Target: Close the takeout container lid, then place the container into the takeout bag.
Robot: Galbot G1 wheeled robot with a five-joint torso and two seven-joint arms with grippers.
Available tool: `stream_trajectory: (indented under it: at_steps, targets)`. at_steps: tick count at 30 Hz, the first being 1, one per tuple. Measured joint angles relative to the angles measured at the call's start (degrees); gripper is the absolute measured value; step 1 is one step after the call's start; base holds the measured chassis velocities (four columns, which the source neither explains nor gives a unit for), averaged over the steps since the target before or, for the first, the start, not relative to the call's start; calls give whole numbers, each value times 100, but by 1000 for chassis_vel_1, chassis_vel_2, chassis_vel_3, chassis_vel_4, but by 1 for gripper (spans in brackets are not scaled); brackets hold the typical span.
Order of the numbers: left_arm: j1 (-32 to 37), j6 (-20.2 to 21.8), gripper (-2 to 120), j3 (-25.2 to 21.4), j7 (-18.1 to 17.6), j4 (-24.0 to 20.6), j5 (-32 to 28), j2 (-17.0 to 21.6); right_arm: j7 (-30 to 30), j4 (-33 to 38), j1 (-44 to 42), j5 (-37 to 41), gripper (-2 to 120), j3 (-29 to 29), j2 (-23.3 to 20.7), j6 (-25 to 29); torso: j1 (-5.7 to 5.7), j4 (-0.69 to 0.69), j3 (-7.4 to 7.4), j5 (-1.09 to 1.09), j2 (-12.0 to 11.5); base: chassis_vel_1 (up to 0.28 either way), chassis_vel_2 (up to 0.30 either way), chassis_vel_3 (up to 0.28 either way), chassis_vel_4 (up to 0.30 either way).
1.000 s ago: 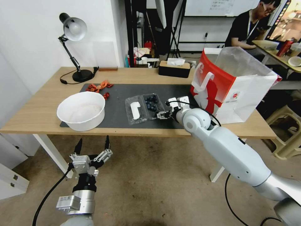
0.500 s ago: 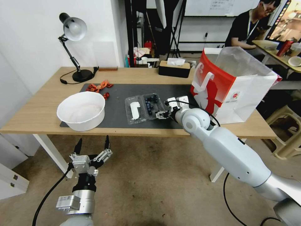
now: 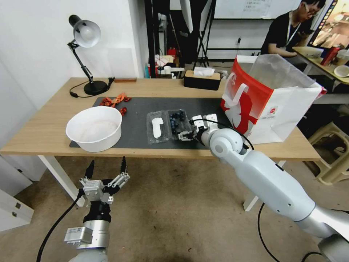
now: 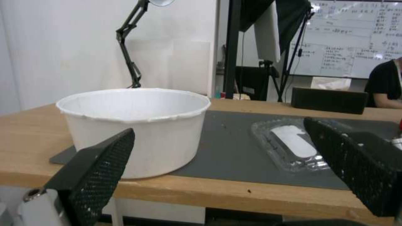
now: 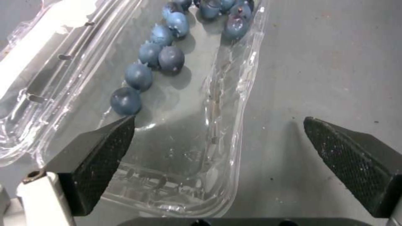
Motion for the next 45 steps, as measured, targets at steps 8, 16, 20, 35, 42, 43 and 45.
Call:
stream_trajectory:
  at_steps: [8, 16, 20, 35, 42, 43, 45]
  targets:
    - [4, -6, 100, 3, -1, -2, 5, -4, 69, 95, -56, 53, 100, 11, 23, 0, 0, 0, 0, 0, 0, 0, 0, 0, 0]
    - [12, -6, 100, 0, 0, -28, 4, -4, 87, 139, -119, 57, 100, 68, 39, 0, 0, 0, 0, 0, 1, 0, 0, 0, 0]
    - [16, -6, 100, -2, 0, -46, 2, -5, 88, 208, -159, 32, 100, 183, 82, 0, 0, 0, 0, 0, 1, 0, 0, 0, 0]
    - [-8, 22, 100, 73, 71, -146, -133, 30, -1156, 1460, -1868, -1903, 100, 1885, 107, 1463, 0, -1, -1, 1, 1, 0, 0, 0, 0]
    - [-48, 148, 100, 137, 146, -180, -254, 109, -1727, 1937, -3516, -3417, 100, 2525, 287, 3402, 0, 1, -1, 0, 1, 0, 0, 0, 0]
    - [-62, 164, 100, 156, 170, -173, -274, 136, -1827, 2053, -4017, -3717, 100, 2756, 413, 3804, 0, 0, -1, 0, 1, 0, 0, 0, 0]
    - [-73, 180, 100, 178, 182, -164, -294, 156, -1879, 2117, -4315, -3894, 100, 2891, 490, 4032, -1, -2, -1, 1, 2, 0, 0, 0, 0]
